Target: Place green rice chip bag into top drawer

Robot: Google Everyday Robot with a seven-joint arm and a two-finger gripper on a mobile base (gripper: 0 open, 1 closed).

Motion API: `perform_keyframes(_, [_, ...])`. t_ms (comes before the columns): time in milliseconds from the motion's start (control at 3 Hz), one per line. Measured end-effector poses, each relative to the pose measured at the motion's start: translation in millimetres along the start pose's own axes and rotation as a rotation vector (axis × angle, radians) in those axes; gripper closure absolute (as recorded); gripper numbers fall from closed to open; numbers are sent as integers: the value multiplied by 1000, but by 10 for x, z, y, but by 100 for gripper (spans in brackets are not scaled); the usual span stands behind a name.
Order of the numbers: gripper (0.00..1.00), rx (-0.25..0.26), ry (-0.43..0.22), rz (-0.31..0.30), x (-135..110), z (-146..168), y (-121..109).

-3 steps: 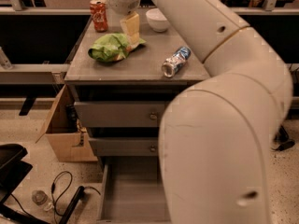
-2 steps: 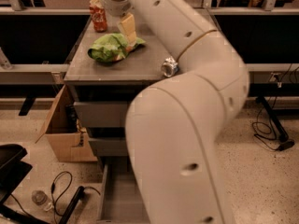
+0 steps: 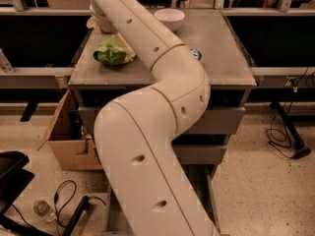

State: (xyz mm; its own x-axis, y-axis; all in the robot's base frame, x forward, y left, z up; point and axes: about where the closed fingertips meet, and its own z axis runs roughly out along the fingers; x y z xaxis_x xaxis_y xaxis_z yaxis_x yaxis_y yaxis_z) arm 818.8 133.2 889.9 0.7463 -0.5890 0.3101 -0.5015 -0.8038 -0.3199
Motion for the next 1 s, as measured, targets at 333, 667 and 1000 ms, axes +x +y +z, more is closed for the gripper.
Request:
perform_keyframes(333, [18, -35, -64, -78, -287, 232, -95])
perform_keyframes(667, [43, -22, -63, -83, -292, 288, -140])
perform_keyframes(1000, [64, -11, -60, -84, -293, 329, -175])
